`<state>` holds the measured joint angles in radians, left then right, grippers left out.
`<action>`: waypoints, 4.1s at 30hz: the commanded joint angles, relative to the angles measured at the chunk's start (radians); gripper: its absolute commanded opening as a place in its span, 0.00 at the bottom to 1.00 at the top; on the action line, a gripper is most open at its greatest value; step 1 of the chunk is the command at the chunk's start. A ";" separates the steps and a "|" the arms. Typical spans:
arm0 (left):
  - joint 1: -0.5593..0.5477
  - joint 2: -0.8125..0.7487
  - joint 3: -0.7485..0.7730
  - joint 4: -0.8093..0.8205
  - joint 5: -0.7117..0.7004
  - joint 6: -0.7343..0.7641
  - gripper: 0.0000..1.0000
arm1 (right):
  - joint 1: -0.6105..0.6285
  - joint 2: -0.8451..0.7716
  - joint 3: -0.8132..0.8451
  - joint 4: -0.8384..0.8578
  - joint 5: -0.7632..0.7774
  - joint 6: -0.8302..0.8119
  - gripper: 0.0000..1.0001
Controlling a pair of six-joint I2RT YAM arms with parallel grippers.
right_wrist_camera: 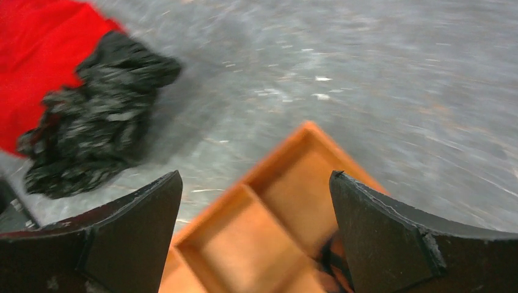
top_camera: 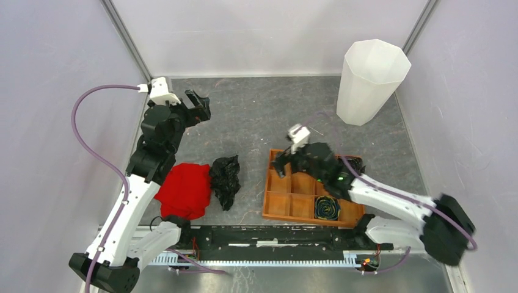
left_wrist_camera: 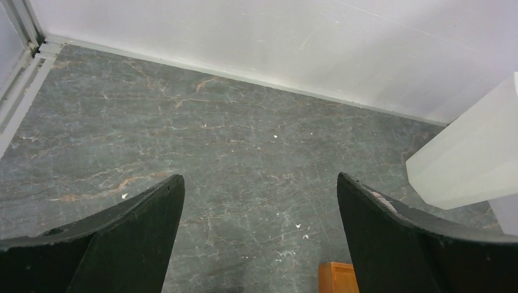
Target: Put the trash bags into the trash bin
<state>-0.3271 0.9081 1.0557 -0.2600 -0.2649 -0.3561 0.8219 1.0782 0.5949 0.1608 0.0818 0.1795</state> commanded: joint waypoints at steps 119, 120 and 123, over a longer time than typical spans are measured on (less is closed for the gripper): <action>0.017 0.346 0.053 -0.011 0.197 -0.043 0.26 | -0.336 0.675 0.166 0.868 -0.296 0.258 0.09; 0.017 0.366 0.065 -0.024 0.214 -0.039 0.28 | -0.336 0.675 0.166 0.869 -0.298 0.256 0.09; 0.021 0.436 0.097 -0.064 0.255 -0.051 0.29 | -0.336 0.678 0.170 0.865 -0.307 0.252 0.11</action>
<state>-0.3096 1.2831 1.0851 -0.2535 -0.0391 -0.4175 0.4843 1.7805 0.7540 1.0000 -0.2073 0.4599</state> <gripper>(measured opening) 0.292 0.097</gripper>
